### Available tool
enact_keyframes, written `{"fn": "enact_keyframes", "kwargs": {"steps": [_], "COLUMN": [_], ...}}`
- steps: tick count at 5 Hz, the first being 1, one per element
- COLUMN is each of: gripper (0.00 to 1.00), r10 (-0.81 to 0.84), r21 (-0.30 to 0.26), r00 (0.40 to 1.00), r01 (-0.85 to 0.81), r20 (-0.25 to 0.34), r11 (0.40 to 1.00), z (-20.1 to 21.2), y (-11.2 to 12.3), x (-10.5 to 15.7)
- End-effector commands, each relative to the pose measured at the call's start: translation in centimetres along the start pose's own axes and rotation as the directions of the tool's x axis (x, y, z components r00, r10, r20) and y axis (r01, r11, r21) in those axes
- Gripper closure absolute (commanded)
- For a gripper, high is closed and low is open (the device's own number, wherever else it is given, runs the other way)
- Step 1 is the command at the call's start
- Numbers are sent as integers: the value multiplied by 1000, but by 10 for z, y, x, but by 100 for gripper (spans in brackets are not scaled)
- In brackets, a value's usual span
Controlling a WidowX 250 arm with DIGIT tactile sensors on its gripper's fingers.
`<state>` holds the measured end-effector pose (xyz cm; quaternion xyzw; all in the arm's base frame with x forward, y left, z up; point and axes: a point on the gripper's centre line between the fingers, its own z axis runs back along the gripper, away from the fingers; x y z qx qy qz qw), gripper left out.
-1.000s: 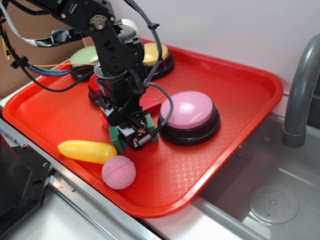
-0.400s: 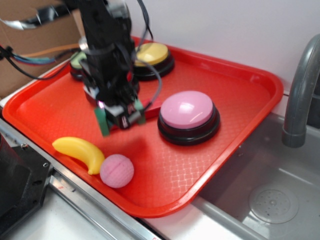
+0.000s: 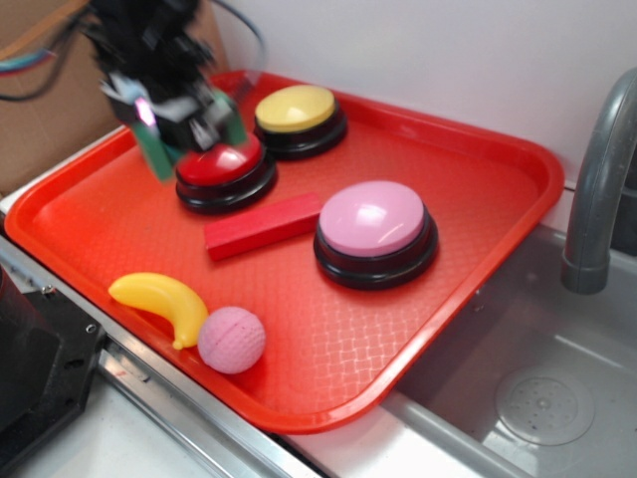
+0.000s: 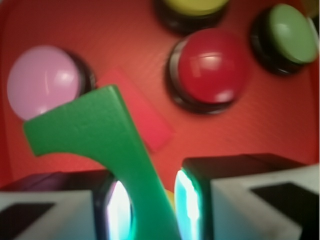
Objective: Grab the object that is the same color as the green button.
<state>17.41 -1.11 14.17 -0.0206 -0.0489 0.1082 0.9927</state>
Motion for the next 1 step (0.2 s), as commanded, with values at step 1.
{"fn": "enact_keyframes", "kwargs": {"steps": [1], "gripper": [100], "r10": [-81], "r21": [31], "r00": [997], "r01": [80], "r20": [14], "r11": [996], "z": [30], "y": [14], "x": [13]}}
